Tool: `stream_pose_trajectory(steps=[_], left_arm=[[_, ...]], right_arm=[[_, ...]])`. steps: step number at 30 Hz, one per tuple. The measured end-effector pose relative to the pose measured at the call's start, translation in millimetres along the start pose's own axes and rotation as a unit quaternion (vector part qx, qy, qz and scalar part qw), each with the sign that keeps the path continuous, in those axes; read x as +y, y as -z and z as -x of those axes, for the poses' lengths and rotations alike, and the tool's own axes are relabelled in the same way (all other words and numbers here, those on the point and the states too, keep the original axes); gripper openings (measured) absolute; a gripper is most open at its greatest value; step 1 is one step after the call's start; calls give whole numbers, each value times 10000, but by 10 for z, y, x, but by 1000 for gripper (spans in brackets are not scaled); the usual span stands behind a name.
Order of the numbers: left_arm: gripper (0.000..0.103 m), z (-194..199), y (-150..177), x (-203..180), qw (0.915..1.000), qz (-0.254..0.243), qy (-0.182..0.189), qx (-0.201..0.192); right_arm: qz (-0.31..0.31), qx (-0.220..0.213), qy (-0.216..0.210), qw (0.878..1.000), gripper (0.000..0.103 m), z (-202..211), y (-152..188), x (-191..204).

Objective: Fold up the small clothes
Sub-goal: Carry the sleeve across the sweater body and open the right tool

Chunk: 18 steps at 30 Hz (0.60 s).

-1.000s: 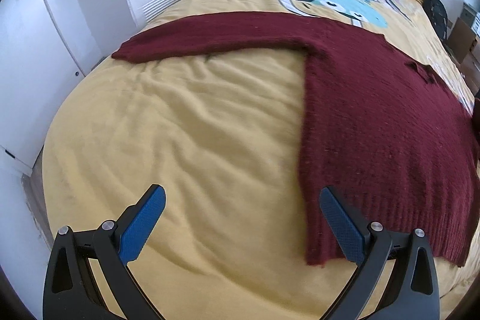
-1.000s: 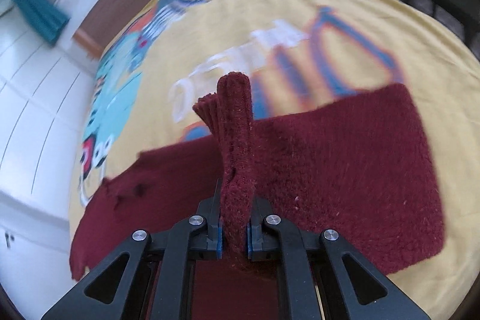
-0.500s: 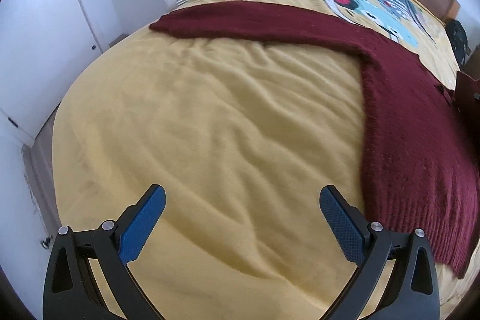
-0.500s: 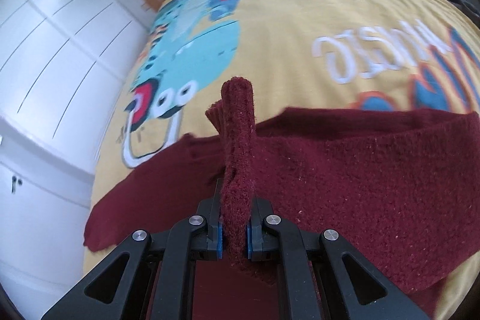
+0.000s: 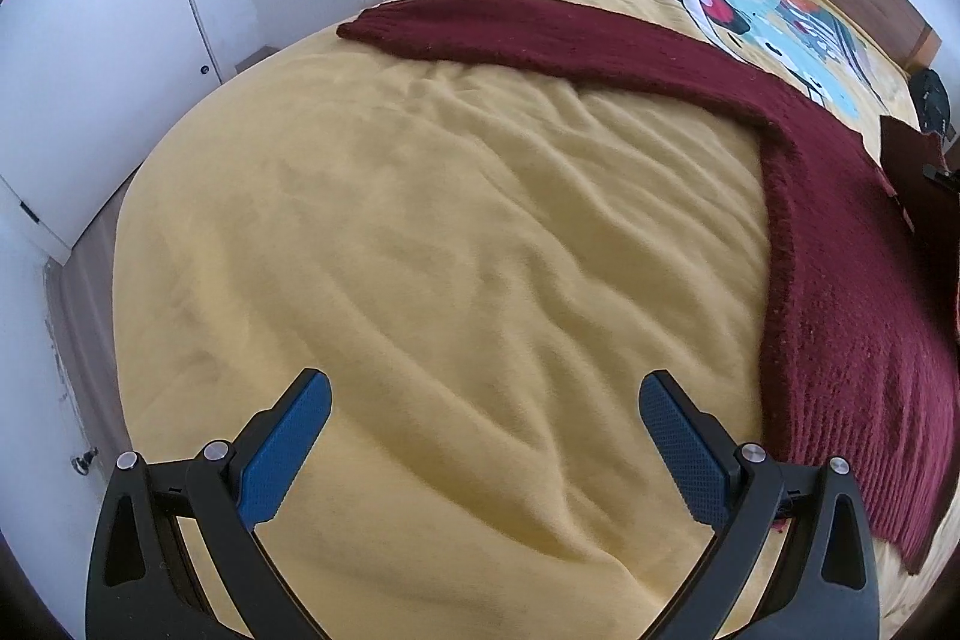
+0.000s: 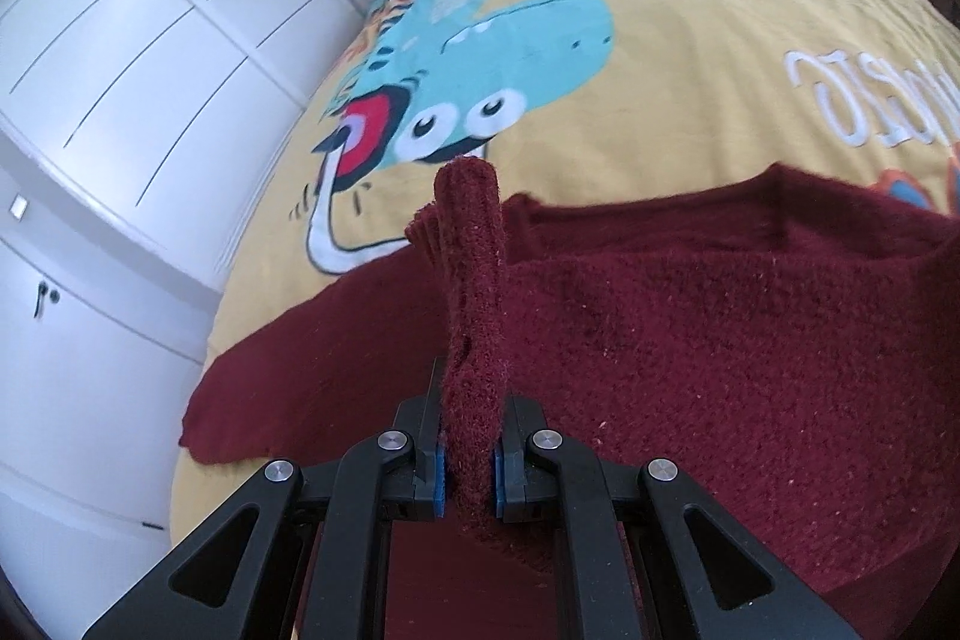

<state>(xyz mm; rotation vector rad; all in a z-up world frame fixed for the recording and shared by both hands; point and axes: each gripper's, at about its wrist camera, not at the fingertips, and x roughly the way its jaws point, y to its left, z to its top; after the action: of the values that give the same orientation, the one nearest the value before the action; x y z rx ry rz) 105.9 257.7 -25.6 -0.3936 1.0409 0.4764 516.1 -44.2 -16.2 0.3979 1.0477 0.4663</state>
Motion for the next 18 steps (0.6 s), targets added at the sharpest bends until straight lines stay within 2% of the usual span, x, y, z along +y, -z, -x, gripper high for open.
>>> stream_pose_trajectory(steps=[5,11,16,18], left_arm=[[101,1,-1,34,10000,55,-40,4],[101,-17,-1,38,9999,68,-79,29],[101,-8,5,44,9999,71,-84,11],[101,-2,7,47,9999,76,-95,-2]], right_arm=[[215,210,-66,9995,11,-192,145,181],[421,512,49,9978,13,-445,357,307],[619,764,259,9948,20,-608,511,366],[688,840,275,9937,25,-631,578,406]])
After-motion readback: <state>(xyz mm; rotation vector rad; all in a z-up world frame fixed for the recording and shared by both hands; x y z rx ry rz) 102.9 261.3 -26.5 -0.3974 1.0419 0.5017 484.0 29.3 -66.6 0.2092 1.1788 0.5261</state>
